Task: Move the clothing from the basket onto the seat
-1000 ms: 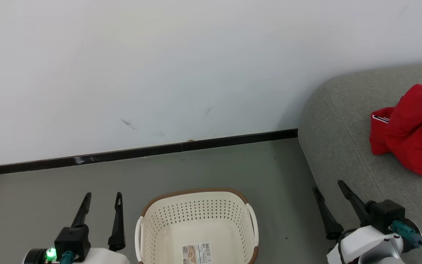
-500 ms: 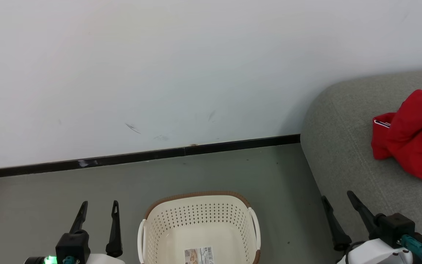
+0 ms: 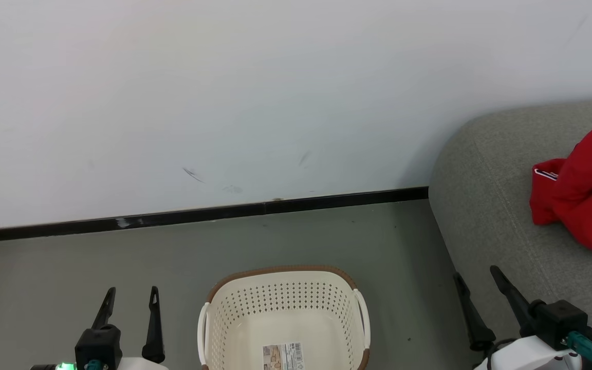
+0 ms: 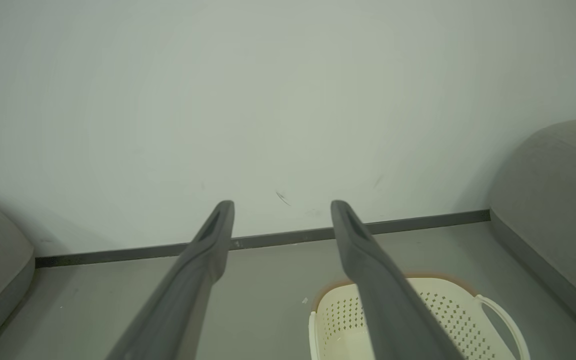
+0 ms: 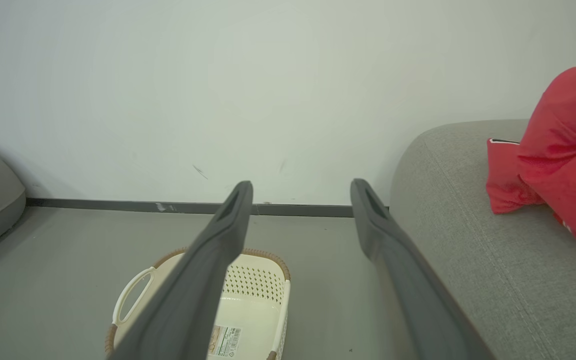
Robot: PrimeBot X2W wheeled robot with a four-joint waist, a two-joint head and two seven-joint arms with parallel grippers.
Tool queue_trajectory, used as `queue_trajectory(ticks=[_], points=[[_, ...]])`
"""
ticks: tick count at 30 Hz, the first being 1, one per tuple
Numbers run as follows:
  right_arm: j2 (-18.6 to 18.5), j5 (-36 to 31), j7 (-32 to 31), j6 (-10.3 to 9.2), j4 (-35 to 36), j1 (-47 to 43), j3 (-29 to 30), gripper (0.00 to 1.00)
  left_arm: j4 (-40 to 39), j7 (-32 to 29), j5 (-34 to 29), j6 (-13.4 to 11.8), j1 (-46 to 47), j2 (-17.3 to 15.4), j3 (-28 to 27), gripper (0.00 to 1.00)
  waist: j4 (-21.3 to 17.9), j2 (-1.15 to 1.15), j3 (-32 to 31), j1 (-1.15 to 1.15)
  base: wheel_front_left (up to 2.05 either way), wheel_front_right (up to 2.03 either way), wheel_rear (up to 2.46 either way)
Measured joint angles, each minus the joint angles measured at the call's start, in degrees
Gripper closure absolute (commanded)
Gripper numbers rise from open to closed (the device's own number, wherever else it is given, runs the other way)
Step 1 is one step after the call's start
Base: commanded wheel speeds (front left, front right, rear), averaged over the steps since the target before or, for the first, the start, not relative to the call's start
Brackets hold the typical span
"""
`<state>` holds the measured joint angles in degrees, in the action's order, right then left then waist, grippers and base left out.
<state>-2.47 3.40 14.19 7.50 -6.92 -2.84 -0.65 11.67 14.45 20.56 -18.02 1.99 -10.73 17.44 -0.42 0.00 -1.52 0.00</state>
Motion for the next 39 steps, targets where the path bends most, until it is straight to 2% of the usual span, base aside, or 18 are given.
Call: queue_trajectory(ticks=[22,23,30,39], points=[[0.1,0.2,-0.5,0.0,1.2,-0.6,-0.8,0.0,2.6,-1.3,0.7,0.6,2.5,0.0,-0.3,0.0,0.8,0.0,0.3,0.0,0.0,0.0,0.0],[0.1,0.2,-0.6,0.0,1.1,-0.7,-0.9,1.0,2.7,-1.3,0.7,0.6,2.4,0.1,-0.3,1.0,0.8,0.0,0.4,0.0,0.0,0.0,0.0],[0.9,0.5,-0.6,0.0,-2.5,-3.2,-1.6,1.0,5.7,-1.5,1.2,0.6,-1.1,2.4,0.7,1.0,0.8,0.0,0.4,0.0,0.0,0.0,0.0],[0.9,6.4,-0.6,0.0,-0.8,-4.3,-2.8,1.0,5.6,-3.3,6.9,2.6,-1.1,2.8,-1.6,1.0,0.7,0.0,0.5,0.0,0.0,0.0,0.0]])
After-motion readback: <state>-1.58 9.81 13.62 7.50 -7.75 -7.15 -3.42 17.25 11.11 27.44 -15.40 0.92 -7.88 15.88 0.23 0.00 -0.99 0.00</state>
